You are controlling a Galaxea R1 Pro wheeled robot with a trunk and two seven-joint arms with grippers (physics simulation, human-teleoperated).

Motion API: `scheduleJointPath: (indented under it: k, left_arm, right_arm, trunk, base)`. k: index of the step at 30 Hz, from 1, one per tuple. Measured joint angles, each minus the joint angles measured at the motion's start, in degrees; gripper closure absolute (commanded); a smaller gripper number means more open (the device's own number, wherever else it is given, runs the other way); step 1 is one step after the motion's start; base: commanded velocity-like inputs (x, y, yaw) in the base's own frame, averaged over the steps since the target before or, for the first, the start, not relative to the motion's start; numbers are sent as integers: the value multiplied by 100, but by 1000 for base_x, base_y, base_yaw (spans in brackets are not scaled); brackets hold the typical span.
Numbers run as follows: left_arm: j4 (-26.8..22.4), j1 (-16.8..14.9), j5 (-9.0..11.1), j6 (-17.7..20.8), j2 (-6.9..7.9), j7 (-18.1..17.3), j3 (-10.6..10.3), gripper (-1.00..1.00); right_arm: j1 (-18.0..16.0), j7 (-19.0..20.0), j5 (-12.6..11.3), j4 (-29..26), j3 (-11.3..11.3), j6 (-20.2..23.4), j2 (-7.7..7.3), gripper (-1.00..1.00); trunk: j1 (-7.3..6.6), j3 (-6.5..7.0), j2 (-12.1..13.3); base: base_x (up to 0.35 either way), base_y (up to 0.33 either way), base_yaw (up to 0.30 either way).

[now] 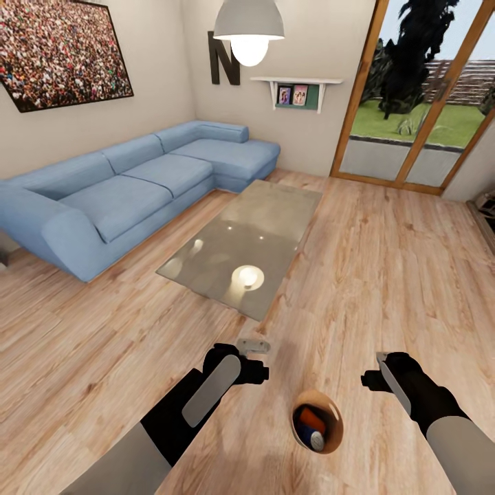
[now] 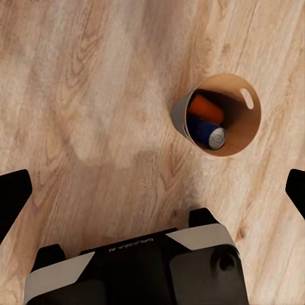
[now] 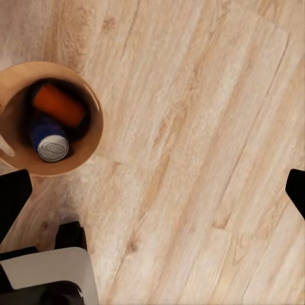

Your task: Put the three can of soda from the living room inside the tash can in the kitchen.

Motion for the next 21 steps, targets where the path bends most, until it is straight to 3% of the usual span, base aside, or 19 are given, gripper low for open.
scheduleJointPath:
  k: [16,21]
  left_arm:
    - [6,6,0,-21,4,0,0,-100]
    - [45,21,-1,-99,27,1,2,-100]
  right_arm:
    - [1,-13,7,6,7,2,-3,-100]
    - [1,-29,5,12,185,2,4,-100]
  trunk:
    - [-351,292,642]
    - [-374,311,684]
  base:
    - [0,0,0]
    - [0,0,0]
